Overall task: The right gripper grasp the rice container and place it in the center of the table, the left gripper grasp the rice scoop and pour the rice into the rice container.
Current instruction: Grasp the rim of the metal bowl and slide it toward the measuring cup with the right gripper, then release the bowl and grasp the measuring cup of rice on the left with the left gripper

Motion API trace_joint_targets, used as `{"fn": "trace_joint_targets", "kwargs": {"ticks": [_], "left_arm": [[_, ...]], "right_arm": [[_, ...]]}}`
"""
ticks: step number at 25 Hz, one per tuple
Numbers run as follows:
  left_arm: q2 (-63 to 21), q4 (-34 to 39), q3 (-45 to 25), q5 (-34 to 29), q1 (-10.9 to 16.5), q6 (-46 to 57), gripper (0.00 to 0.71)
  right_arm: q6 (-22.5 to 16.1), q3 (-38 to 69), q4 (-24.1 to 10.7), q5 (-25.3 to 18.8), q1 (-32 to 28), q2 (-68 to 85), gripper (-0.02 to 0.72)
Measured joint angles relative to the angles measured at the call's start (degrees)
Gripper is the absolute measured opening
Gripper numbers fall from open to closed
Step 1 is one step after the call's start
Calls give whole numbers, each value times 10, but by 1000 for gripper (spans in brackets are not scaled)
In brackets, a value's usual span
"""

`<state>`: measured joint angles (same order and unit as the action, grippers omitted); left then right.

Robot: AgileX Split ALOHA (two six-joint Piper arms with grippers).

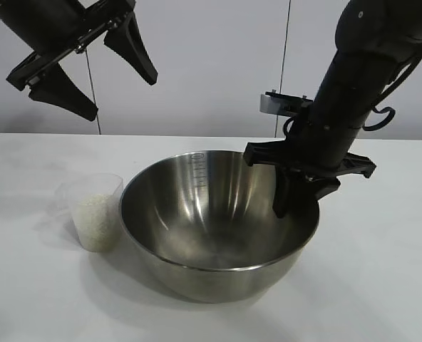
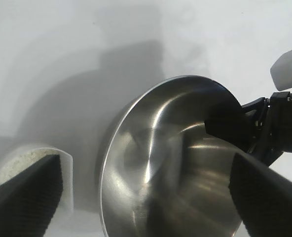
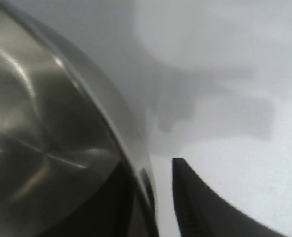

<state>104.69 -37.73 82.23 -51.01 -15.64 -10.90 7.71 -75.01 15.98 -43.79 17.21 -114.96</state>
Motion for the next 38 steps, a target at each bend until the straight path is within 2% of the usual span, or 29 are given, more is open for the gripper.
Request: {"fn": "trace_joint_targets", "kwargs": {"ticks": [3,4,6,12,15,19,22,23,25,27,29,31,34,38], "left_arm": [[0,0,0,0,0,0,659],[0,0,0,0,0,0,659],[0,0,0,0,0,0,659],[0,0,0,0,0,0,659],[0,0,0,-1,0,0,659],[0,0,0,-2,0,0,659],[0,0,0,-2,0,0,659],[0,0,0,-2,0,0,659],[0,0,0,-2,0,0,659],[0,0,0,-2,0,0,659],[0,-1,0,-2,0,0,659],[0,-1,0,-2,0,0,659],[0,-1,0,-2,0,0,659],[0,-1,0,-2,0,0,659]], "right_arm": [[-4,-1,-1,-6,0,5,573],[-5,-5,-2,-16,0,11,615],[-11,-23,-5,-38,0,27,651],[-35,-119,-27,-139,0,81,673],[-50,-169,-39,-171,0,87,673],[-62,-211,-92,-208,-15,87,673],[-58,-230,-142,-242,-68,87,673],[-52,-234,-160,-253,-98,87,673],[-41,-237,-173,-258,-169,87,673],[-30,-237,-170,-260,-234,87,662],[-13,-238,-140,-264,-287,87,647],[6,-238,-96,-268,-323,88,641],[20,-237,-56,-268,-339,101,641],[24,-234,-33,-269,-340,157,641]]}}
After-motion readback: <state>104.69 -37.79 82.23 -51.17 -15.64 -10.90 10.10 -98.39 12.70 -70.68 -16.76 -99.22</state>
